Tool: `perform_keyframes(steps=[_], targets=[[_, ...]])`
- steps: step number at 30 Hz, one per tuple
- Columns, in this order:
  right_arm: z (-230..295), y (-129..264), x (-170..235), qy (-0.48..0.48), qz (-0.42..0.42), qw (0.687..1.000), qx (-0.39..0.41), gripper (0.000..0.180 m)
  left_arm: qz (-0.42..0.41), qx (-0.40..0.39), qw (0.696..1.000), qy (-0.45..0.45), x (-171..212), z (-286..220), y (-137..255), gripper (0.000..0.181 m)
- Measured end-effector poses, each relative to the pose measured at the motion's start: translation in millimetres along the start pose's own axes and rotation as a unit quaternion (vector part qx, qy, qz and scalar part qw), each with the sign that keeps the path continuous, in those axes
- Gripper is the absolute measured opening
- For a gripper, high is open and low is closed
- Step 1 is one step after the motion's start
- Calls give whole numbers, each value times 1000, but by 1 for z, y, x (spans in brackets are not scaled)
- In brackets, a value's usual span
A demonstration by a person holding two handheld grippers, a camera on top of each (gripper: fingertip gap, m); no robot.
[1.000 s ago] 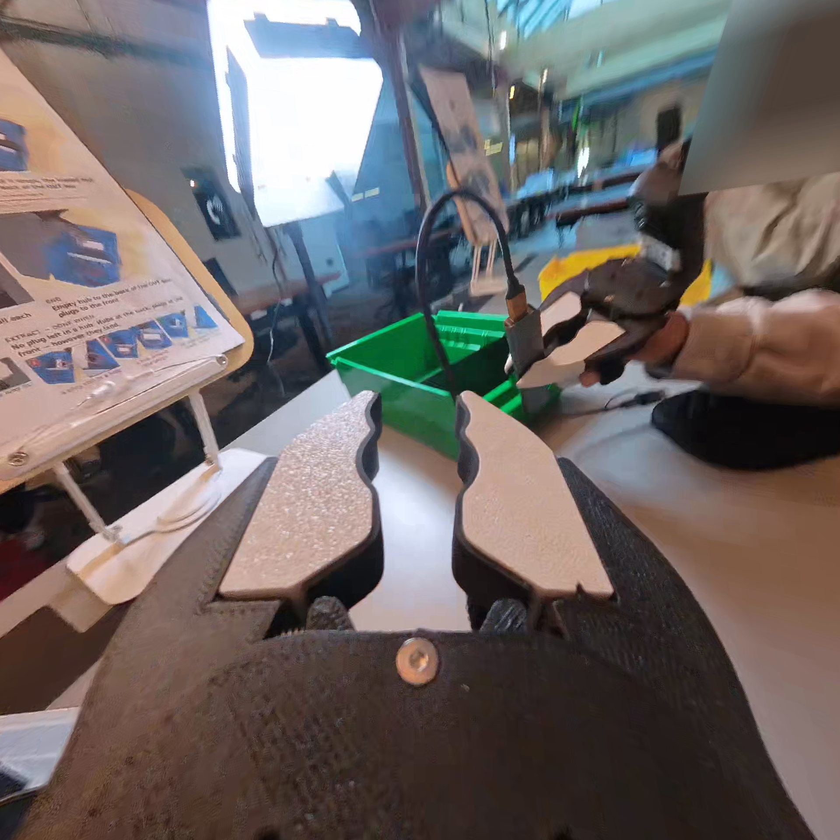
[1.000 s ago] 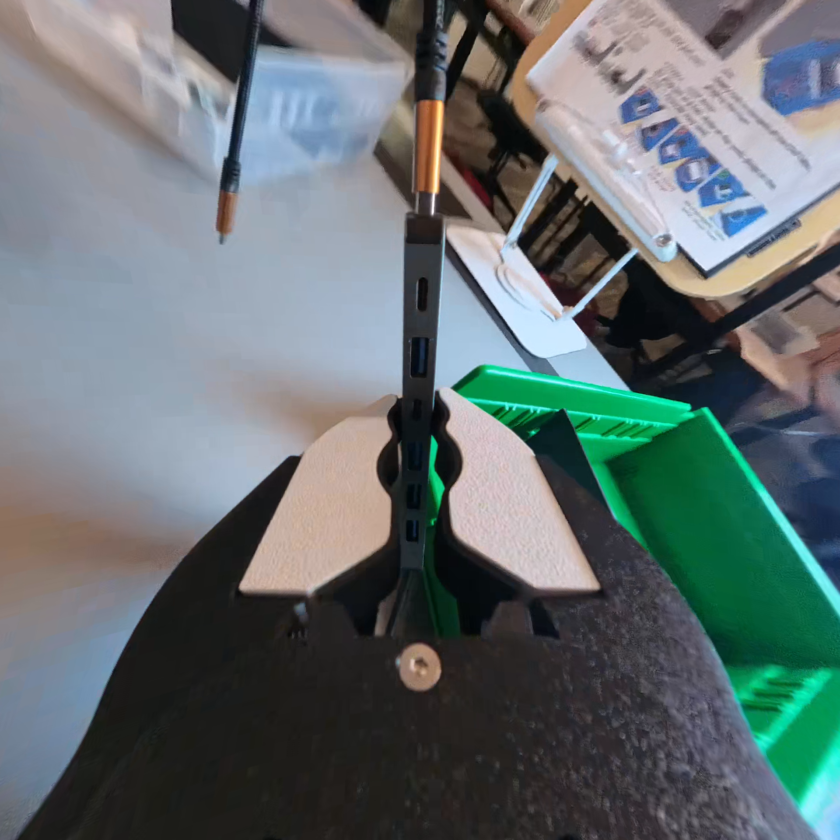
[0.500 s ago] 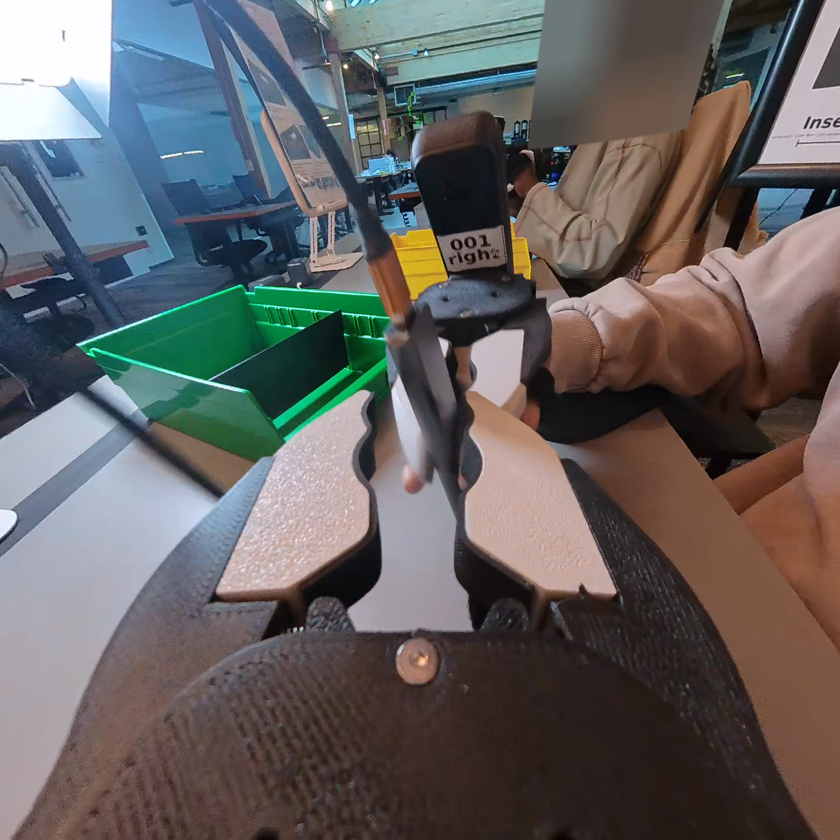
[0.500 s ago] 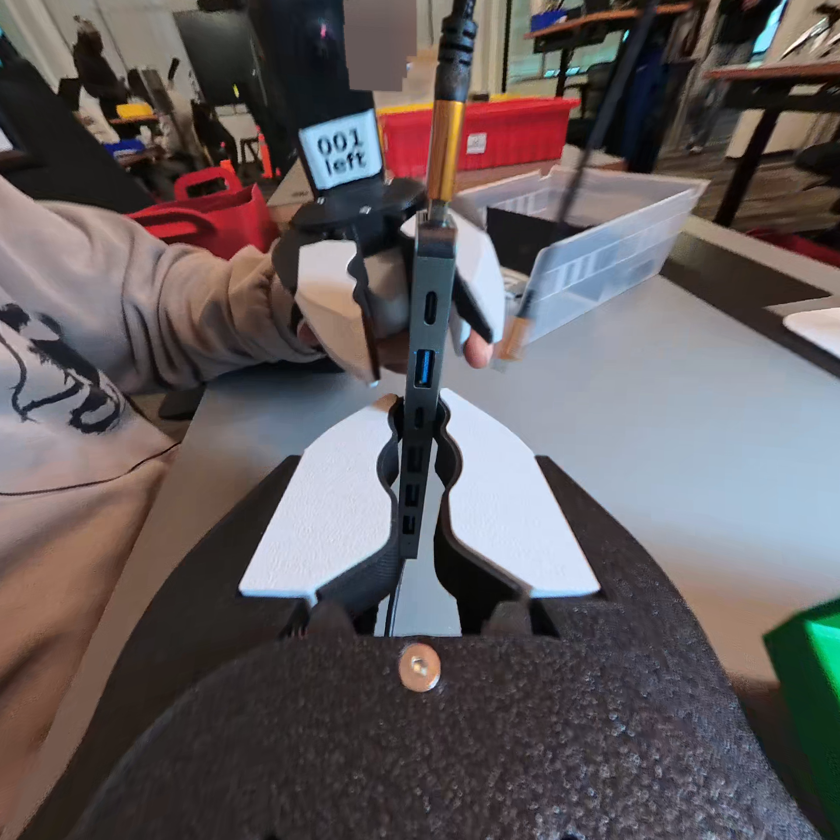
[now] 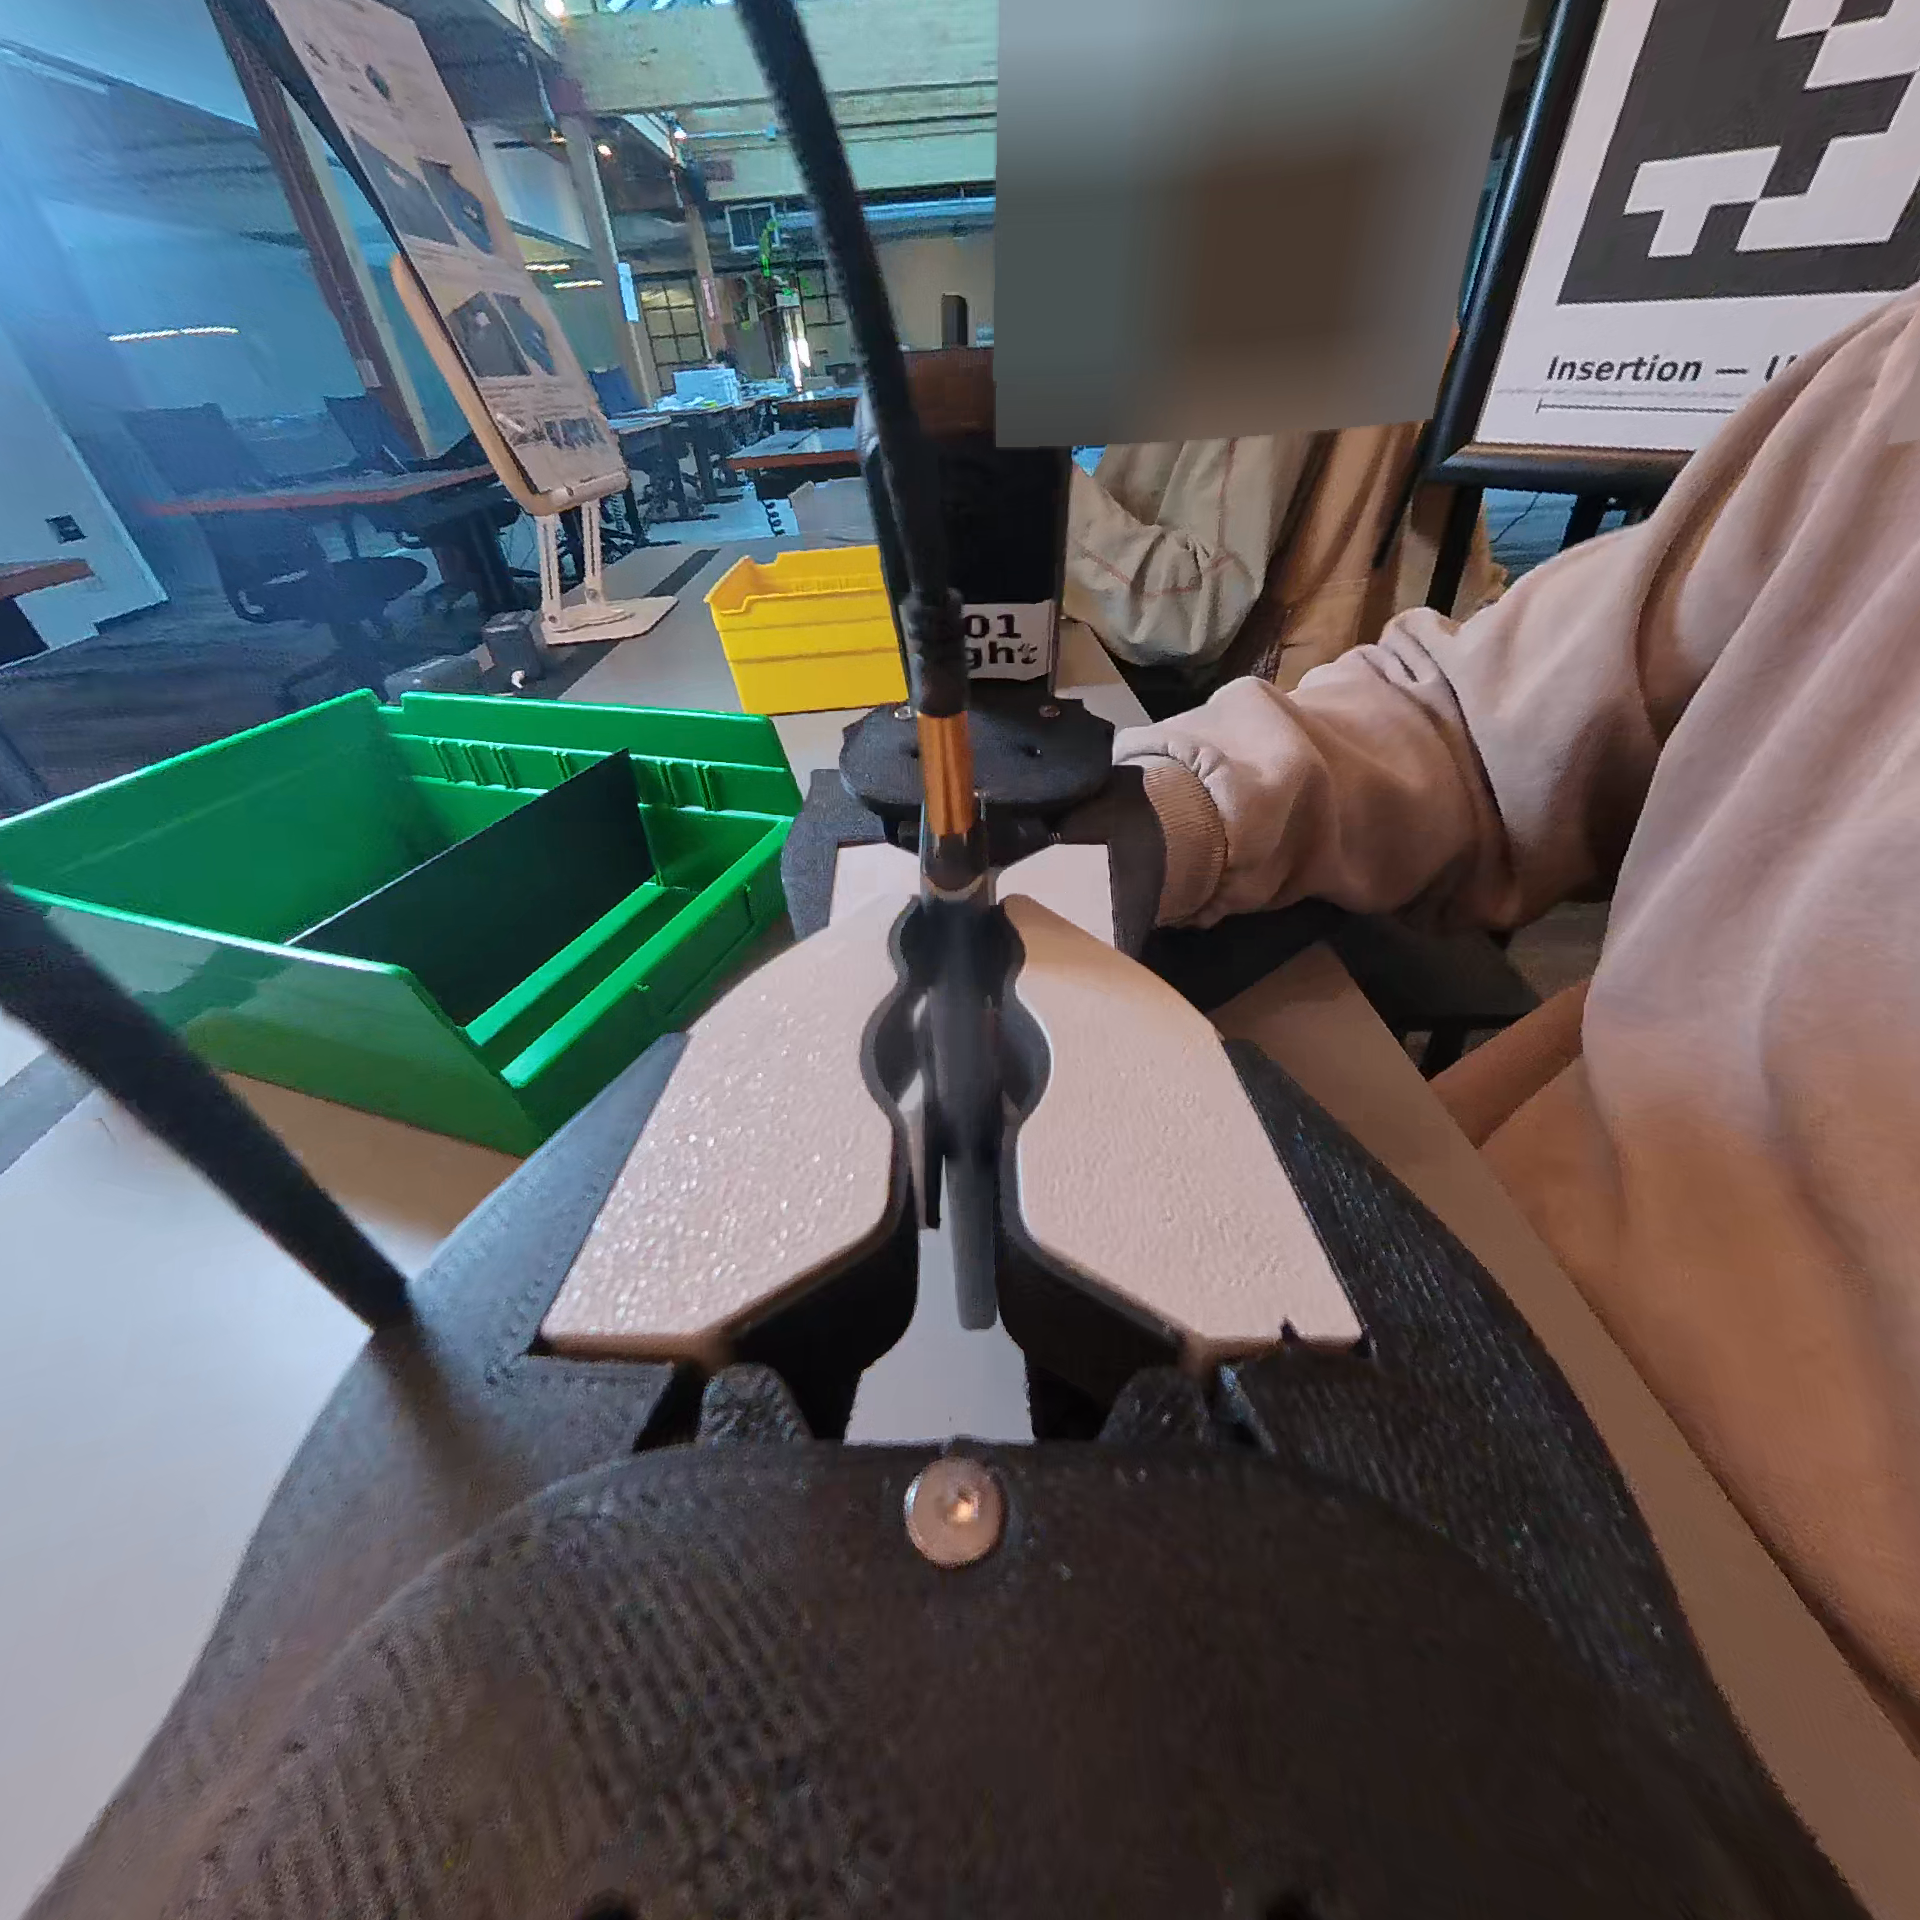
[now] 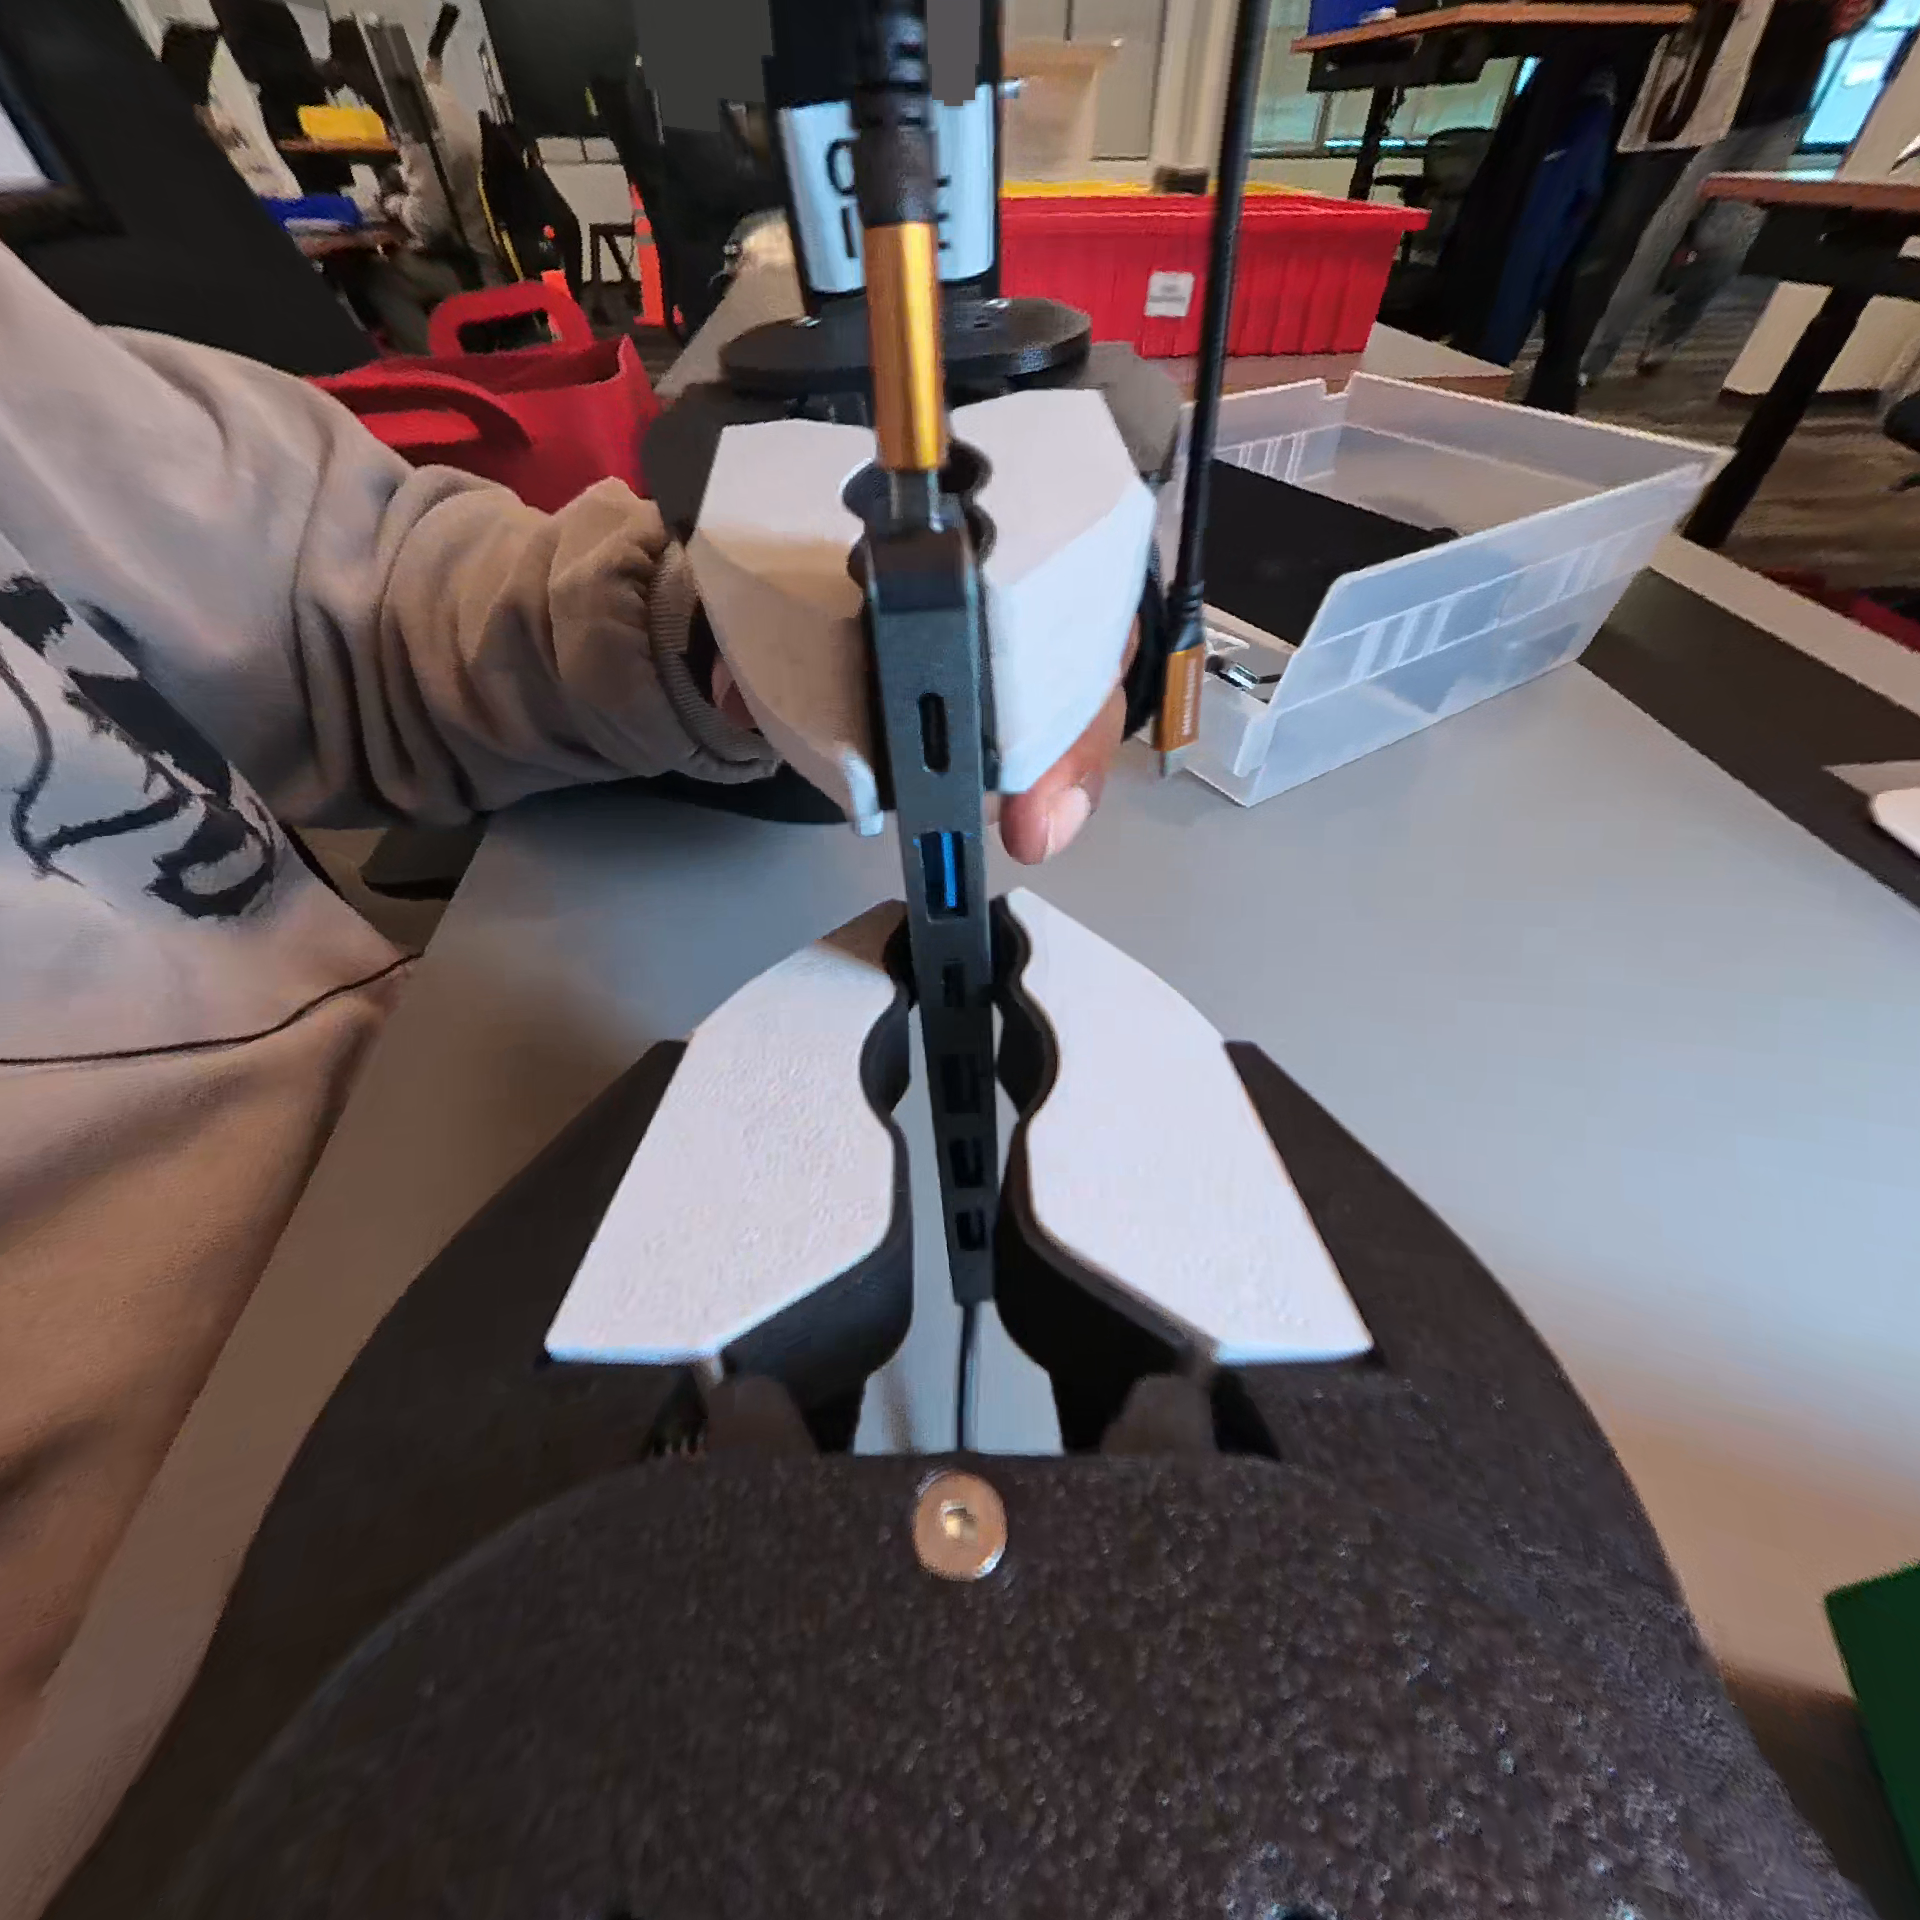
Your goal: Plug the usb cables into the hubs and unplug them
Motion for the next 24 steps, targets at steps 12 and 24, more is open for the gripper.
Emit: perform_keyframes(steps=[12,24], targets=[[-28,57,-22,38,-47,992,111,11,46,-145,987,-56,-48,45,98,25],[-56,118,-40,12,-136,967,217,11,437,-258,845,170,39,142,243,29]])
Point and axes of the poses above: each gripper's, where its closed fingertips meet, y back along the fingers, x out of its underside, z = x × y across the jaws, the point moved 7 cm from there along y, back along the fingers, and after that the axes turned 12 degrees about -y, right-handed, at the moved point
